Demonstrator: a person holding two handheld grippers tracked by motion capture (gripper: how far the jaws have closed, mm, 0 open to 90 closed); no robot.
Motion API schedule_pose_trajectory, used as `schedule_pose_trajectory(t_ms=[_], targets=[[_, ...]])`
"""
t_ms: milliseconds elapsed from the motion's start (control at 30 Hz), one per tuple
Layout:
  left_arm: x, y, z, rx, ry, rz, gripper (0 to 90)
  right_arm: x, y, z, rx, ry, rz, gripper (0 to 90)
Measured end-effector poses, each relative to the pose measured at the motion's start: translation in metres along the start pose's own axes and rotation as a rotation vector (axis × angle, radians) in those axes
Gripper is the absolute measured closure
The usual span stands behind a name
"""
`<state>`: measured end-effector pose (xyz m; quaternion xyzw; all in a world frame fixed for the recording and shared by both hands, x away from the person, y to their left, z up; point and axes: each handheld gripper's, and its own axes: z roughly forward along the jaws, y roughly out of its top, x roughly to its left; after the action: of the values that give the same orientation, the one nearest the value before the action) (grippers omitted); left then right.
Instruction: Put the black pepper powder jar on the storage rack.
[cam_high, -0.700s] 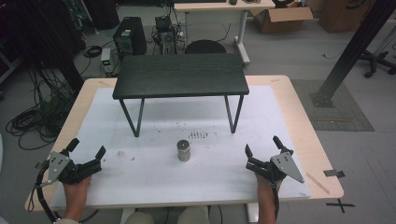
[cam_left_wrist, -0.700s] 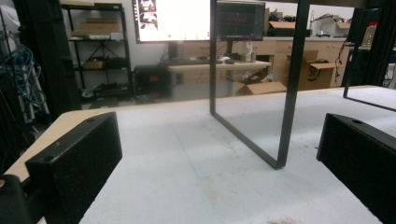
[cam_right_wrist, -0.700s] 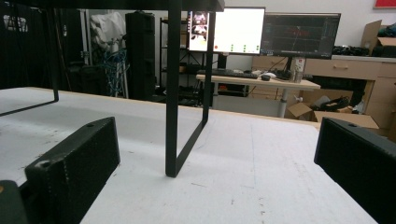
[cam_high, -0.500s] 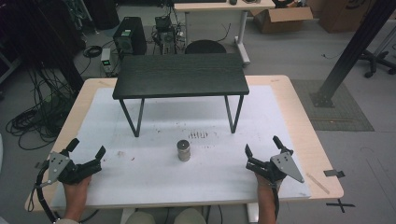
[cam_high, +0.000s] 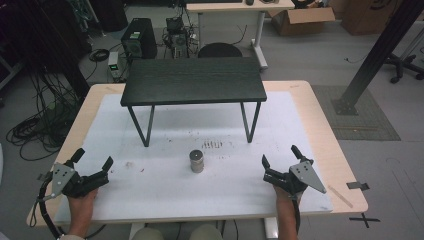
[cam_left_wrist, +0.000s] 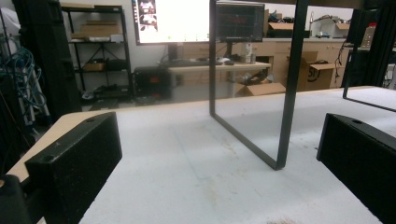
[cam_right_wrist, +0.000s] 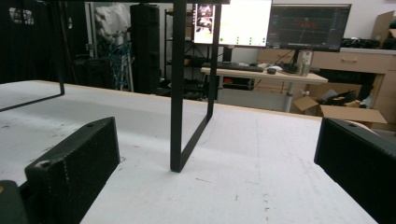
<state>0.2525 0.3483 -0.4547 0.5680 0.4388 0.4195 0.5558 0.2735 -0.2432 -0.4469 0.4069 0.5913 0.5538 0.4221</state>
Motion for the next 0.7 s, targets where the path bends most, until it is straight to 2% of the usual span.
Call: schedule_pose_trajectory(t_ms=[267,333,533,700], targets=[[0.000,0.000,0.000,0.001,0.000,-0.005,0.3,0.003,0.022,0.000,-0.010,0.042,0.009,0.0],[0.000,0.000,0.000,0.000,0.000,-0.003,0.4,0.008,0.031,0.002,-0.016,0.073,0.010,0.0],[0.000,0.000,0.000,0.002,0.001,-0.002,0.3,0.017,0.043,0.006,-0.028,0.117,0.014,0.0],[0.000,0.000,0.000,0.003,0.000,-0.001,0.3,0.031,0.055,0.011,-0.027,0.175,-0.002,0.0]])
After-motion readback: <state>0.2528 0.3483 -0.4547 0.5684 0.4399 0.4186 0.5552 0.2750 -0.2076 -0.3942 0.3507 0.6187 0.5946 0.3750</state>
